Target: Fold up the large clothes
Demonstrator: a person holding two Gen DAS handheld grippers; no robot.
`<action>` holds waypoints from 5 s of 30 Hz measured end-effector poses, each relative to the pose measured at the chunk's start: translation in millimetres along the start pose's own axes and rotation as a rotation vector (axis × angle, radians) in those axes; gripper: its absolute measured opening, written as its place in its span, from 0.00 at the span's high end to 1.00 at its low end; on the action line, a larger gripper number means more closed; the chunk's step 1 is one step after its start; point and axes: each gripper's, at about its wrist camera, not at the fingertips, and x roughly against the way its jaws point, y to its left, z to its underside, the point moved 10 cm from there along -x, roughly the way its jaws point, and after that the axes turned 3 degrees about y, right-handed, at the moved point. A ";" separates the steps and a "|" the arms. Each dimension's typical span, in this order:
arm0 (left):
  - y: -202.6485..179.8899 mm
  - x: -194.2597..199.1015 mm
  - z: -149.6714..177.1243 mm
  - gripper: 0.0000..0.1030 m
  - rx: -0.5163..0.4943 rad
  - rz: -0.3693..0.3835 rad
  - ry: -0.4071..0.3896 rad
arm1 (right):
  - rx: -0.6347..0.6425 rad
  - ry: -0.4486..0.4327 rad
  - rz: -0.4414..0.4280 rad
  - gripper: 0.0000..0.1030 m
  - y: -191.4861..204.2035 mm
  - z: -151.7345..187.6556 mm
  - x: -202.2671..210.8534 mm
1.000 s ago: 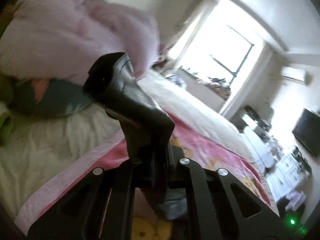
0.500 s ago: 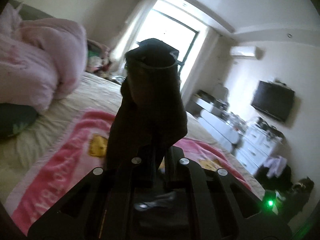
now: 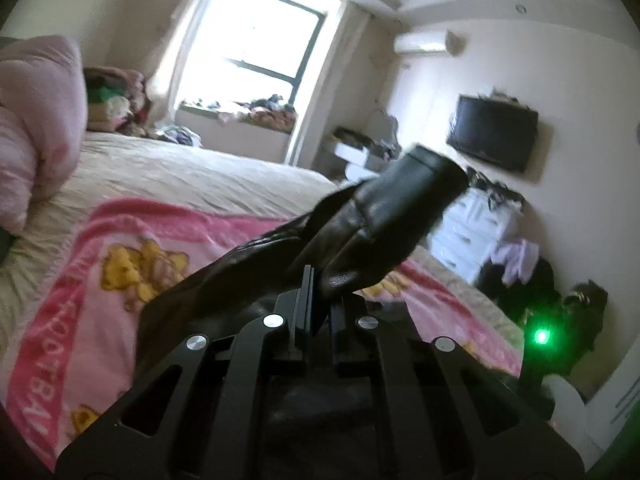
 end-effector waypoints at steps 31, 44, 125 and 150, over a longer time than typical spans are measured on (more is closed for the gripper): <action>-48.0 -99.6 174.8 0.96 -0.279 0.006 0.468 | -0.341 0.237 -0.402 0.04 -13.4 34.5 -26.7; -35.3 -86.5 198.1 0.52 -0.354 -0.074 0.538 | -0.412 0.376 -0.460 0.24 16.0 62.2 -36.8; 138.2 -152.8 150.8 0.77 0.147 -0.242 0.535 | 0.310 0.069 -0.003 0.46 -22.7 -49.1 -50.7; 108.3 -129.7 119.5 0.66 0.099 -0.229 0.481 | 0.351 0.230 -0.097 0.38 10.9 6.1 -82.4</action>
